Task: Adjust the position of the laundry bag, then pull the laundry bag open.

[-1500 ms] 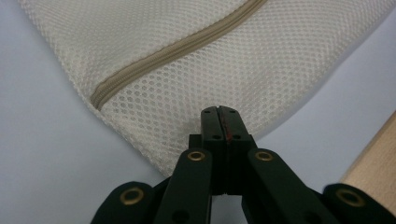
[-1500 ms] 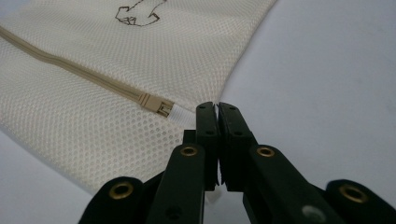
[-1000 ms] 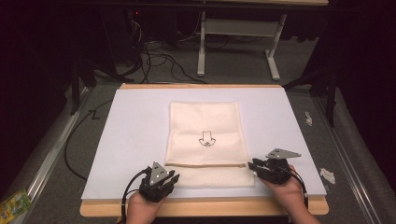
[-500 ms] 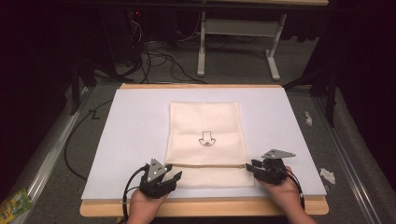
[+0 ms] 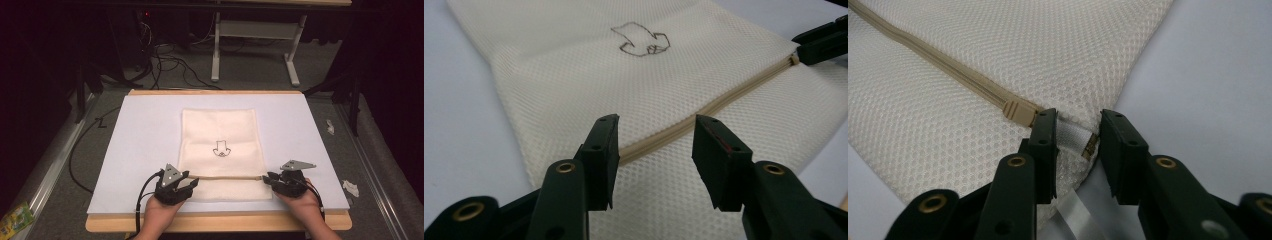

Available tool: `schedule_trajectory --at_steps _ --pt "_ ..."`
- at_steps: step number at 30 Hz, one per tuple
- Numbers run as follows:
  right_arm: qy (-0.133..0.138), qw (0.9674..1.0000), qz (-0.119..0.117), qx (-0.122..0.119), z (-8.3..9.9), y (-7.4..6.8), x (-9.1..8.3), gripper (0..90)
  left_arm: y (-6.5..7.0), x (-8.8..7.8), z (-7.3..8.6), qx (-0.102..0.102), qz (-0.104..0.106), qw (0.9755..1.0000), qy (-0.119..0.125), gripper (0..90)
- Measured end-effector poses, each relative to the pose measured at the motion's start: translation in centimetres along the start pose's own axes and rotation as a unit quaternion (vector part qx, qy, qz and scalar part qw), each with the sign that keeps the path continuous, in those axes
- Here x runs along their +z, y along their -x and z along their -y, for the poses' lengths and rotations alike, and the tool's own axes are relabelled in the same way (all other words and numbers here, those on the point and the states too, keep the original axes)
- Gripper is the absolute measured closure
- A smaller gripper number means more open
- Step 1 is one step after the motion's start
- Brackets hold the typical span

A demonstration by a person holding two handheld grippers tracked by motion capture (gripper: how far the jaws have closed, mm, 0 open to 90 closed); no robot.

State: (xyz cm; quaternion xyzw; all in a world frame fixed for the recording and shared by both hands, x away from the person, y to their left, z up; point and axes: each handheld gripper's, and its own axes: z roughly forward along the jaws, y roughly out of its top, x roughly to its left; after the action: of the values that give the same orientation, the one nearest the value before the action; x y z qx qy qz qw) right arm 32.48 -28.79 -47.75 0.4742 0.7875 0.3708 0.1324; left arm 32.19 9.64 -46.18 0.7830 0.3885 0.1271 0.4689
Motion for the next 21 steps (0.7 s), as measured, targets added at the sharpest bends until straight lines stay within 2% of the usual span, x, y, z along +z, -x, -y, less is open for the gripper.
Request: schedule_trajectory --at_steps 2,4,7,10,11,12,13,15,16,17,21 --pt "0.001 0.9999 -0.011 0.004 0.1 0.1 0.0 79.3 0.3 0.3 -0.4 -0.001 0.001 1.0 0.0 53.4" --pt "0.002 0.9999 -0.017 -0.003 0.0 0.1 0.0 82.5 0.6 0.7 -0.8 -0.001 0.002 1.0 0.004 52.5" --pt "0.0 0.9997 -0.012 -0.02 -0.1 -0.1 0.0 84.3 1.0 1.5 -1.3 -0.001 0.012 0.9999 0.001 52.5" --pt "-0.002 0.9997 -0.007 -0.025 -0.1 -0.3 0.0 84.8 1.3 2.4 -1.5 -0.004 0.021 0.9997 -0.006 52.6" --pt "0.001 0.9995 -0.003 -0.031 -0.2 -0.3 0.0 85.1 1.8 3.4 -1.8 -0.01 0.034 0.9994 -0.008 53.0" --pt "0.001 0.9995 -0.003 -0.031 -0.2 -0.3 0.0 85.1 1.8 3.4 -1.8 -0.01 0.034 0.9994 -0.008 53.5" --pt "0.0 0.9995 0.001 -0.032 -0.2 -0.5 -0.2 85.2 2.2 3.9 -2.0 -0.007 0.038 0.9992 -0.01 53.7" --pt "0.007 0.9991 0.006 -0.041 -0.4 -0.7 -0.5 85.2 3.6 5.0 -2.5 0.003 0.062 0.9979 -0.018 53.7" --pt "0.007 0.9991 0.006 -0.041 -0.4 -0.7 -0.5 85.2 3.6 5.0 -2.5 0.003 0.062 0.9979 -0.018 53.7" --pt "0.014 0.9986 0.01 -0.05 -0.6 -0.8 -0.8 85.3 4.5 5.7 -2.8 0.006 0.072 0.9971 -0.023 53.8" --pt "0.023 0.9984 0.009 -0.051 -0.6 -1.1 -1.0 85.4 6.1 7.6 -3.6 -0.009 0.093 0.9953 -0.023 56.5"
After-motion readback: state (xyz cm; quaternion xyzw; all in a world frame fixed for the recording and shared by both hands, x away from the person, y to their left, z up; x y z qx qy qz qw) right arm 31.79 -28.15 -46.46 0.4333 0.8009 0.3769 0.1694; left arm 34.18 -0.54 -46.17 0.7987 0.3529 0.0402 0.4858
